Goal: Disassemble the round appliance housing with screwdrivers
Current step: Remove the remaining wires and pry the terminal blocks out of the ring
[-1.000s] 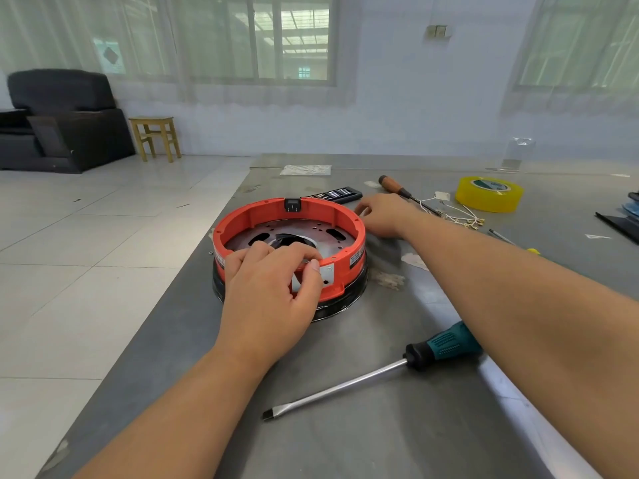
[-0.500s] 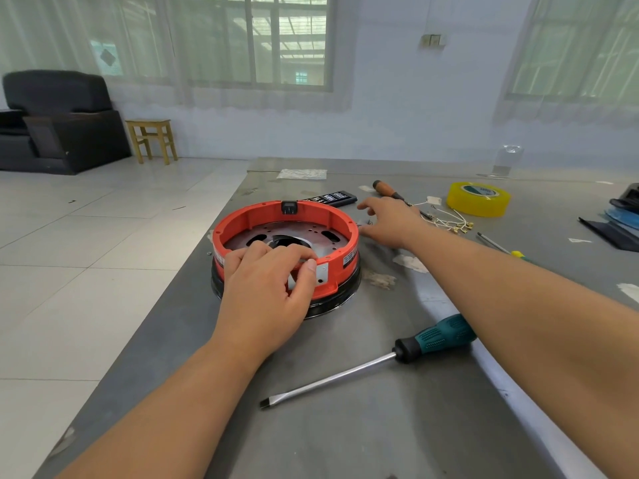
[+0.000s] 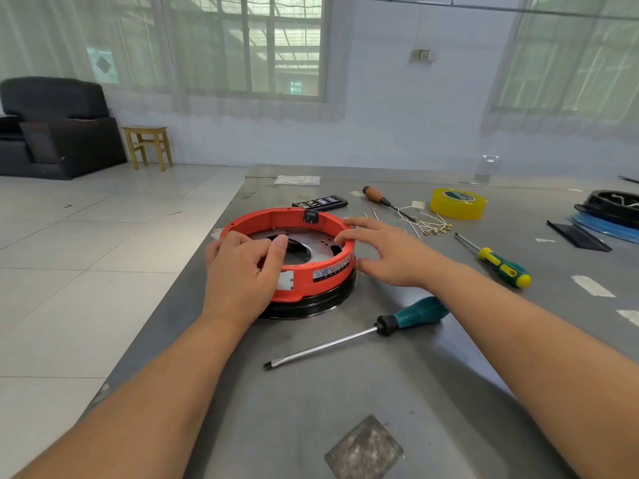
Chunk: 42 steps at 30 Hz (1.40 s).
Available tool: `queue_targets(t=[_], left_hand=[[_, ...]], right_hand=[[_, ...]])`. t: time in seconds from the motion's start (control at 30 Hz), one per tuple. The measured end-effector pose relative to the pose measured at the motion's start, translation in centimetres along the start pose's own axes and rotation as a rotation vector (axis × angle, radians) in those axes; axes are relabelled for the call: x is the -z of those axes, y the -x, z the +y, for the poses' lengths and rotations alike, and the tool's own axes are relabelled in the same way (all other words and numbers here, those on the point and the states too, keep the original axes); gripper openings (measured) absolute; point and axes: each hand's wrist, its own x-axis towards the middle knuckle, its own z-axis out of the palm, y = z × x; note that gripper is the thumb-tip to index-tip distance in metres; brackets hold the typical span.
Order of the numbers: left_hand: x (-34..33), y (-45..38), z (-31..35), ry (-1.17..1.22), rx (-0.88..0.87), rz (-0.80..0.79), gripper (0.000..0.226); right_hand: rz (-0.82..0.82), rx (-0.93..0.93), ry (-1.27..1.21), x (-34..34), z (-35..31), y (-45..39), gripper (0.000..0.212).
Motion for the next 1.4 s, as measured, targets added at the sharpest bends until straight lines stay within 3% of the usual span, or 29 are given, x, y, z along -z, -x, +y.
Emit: queue_targets(t=[0.13,0.3,0.47,0.67,0.93,1.1,1.27,1.4], left_hand=[[-0.1,0.5,0.9,-0.16,-0.063,0.055,0.048],[-0.8,1.5,2.5,-0.223,-0.139,-0.061,0.044],[-0.1,0.8,2.0,-0.053,0.015,-0.064,0.046],[0.9,0.0,-0.3,0.063,0.162,0.034,0.07],[-0.6,1.4,2.7,-0.251,-0.139,0.002,0.052],[-0.1,0.8,1.5,-0.201,-0.049,-0.012,0.054],[0.5,0.1,-0.3,-0.21,0.05,0.019,0.066],[1.0,0.0,-0.7,-0.203,0.07,0.057,0.061]], right_hand=[[0.03,-0.052,0.214,-0.1,-1.4,1.0,0.049],[0.183,-0.062,0.417,-1.6,-4.2,1.3,0.051],[0.202,-0.053,0.165,-1.3,-4.3,2.3,0.052],[0.116,0.009,0.033,-0.3,-2.6,3.7,0.044],[0.265,0.05,0.253,-2.4,-5.2,2.4,0.043],[0.203,0.123,0.044,-1.9,-4.9,4.0,0.043],[0.281,0.204,0.228,-2.3,-2.8,8.3,0.042],[0.106,0.156,0.294,-2.3,-1.3,10.2,0.057]])
